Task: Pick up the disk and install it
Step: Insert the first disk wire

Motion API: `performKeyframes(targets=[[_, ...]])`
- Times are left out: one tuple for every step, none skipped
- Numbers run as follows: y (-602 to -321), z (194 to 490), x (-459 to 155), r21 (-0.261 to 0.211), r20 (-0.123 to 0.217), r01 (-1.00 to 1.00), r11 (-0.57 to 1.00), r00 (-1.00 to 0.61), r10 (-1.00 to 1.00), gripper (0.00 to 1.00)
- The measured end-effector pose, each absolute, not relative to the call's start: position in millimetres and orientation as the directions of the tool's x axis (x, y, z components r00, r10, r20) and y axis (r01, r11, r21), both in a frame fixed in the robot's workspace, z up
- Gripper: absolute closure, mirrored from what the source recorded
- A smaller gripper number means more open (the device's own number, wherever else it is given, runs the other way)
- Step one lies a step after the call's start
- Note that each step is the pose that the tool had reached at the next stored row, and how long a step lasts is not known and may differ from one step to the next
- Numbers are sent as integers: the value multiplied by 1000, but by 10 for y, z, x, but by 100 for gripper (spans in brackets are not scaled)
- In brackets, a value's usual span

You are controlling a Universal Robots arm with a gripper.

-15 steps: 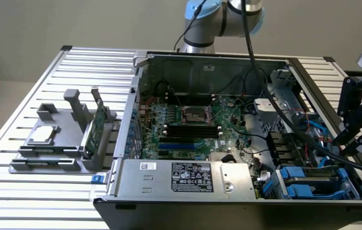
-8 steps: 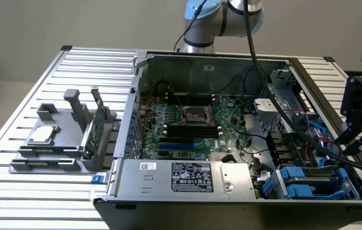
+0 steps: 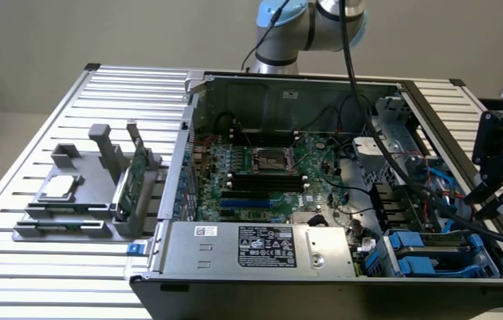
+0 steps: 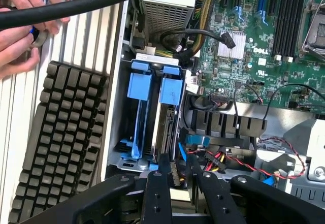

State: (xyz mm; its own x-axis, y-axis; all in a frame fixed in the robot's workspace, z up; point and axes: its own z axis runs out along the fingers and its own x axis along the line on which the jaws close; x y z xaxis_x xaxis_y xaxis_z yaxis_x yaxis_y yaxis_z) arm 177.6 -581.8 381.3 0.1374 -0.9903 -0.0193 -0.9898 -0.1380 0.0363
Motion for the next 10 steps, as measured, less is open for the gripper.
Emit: performKeyframes(targets=[[-5816, 3805, 1776, 34, -19, -989, -141, 141, -990, 73], [-5814, 3796, 1776, 32, -19, -989, -145, 145, -989, 73], [-5808, 3787, 1776, 29, -18, -988, -150, 150, -989, 73], [-5802, 3776, 1776, 27, -18, -987, -156, 155, -988, 73], [-5795, 3765, 1774, 27, -18, -987, -161, 161, -987, 73], [-5788, 3754, 1771, 27, -17, -986, -167, 167, -986, 73], [-5780, 3742, 1767, 27, -17, -984, -173, 173, -985, 73], [-5773, 3730, 1762, 26, -17, -983, -179, 179, -984, 73], [-5764, 3719, 1759, 26, -17, -982, -185, 185, -983, 73], [-5755, 3711, 1759, 26, -16, -981, -190, 190, -982, 73]])
